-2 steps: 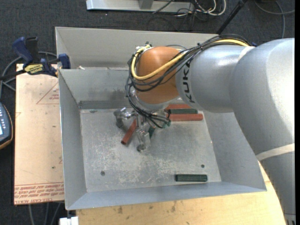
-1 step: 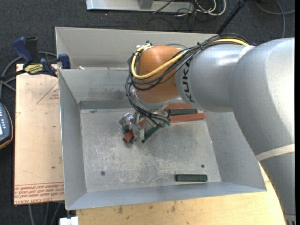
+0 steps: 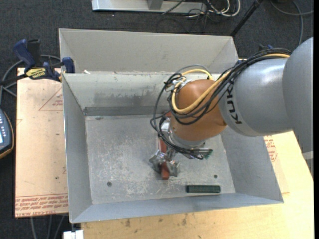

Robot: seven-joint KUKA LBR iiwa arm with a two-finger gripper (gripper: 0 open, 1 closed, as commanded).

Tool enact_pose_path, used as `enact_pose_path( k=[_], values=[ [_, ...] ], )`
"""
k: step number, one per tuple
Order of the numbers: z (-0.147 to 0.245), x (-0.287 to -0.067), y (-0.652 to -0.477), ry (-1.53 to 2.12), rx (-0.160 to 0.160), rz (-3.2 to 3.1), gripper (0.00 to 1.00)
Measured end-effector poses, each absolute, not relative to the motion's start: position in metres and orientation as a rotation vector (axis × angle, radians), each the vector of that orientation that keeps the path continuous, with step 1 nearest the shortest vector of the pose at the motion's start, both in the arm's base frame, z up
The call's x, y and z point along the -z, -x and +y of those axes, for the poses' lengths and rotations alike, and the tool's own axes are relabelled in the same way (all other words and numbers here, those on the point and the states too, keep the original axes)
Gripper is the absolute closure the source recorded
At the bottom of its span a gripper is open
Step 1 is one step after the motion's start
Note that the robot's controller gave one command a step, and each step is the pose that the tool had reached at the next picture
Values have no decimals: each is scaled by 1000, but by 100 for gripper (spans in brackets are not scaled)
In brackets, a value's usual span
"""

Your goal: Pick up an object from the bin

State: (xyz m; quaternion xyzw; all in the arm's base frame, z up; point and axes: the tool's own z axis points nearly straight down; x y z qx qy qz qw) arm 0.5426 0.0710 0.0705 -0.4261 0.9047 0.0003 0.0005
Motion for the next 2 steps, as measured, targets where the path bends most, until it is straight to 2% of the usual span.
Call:
enact_pose_path(
  k=[1, 2],
  values=[
    [35, -70, -500, 1953, -2, 2460, 100],
    [15, -196, -485, 1856, 6, 2526, 100]
  ],
)
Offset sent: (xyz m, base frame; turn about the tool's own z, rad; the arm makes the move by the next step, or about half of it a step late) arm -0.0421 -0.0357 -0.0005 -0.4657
